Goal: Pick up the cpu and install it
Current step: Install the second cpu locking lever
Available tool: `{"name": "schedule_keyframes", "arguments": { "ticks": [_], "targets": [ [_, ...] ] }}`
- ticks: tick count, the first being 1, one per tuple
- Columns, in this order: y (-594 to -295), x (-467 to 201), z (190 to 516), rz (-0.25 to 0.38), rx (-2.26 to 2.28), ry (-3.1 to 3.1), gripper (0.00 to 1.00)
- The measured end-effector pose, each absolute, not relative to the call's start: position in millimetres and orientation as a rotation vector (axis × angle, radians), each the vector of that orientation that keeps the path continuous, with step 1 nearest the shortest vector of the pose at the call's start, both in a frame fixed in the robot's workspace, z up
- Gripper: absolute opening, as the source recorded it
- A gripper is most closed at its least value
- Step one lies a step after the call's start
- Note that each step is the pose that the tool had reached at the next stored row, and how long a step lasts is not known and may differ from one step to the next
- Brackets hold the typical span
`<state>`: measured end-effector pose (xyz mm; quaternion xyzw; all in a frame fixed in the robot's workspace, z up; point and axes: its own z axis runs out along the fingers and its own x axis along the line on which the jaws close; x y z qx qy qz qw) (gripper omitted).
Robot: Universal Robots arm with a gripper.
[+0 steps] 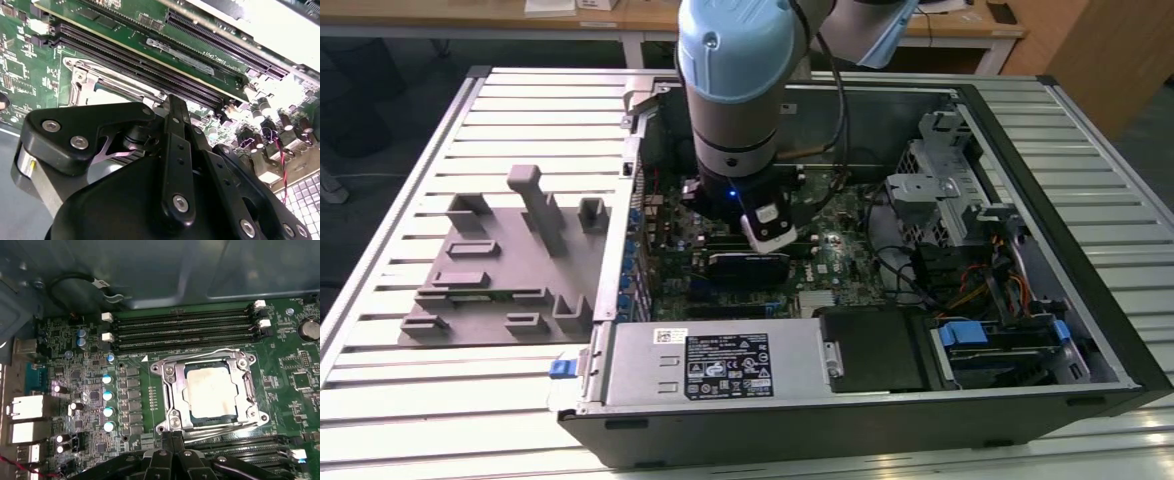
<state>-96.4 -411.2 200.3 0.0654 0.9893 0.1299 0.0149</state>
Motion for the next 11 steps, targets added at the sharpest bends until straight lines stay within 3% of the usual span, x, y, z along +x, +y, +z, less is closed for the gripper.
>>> {"name": "schedule_keyframes", "arguments": {
  "ticks": [11],
  "targets": [
    [-411.2, -97.5, 194.5, 0.454, 0.205, 3.074, 0.11]
  ]
}}
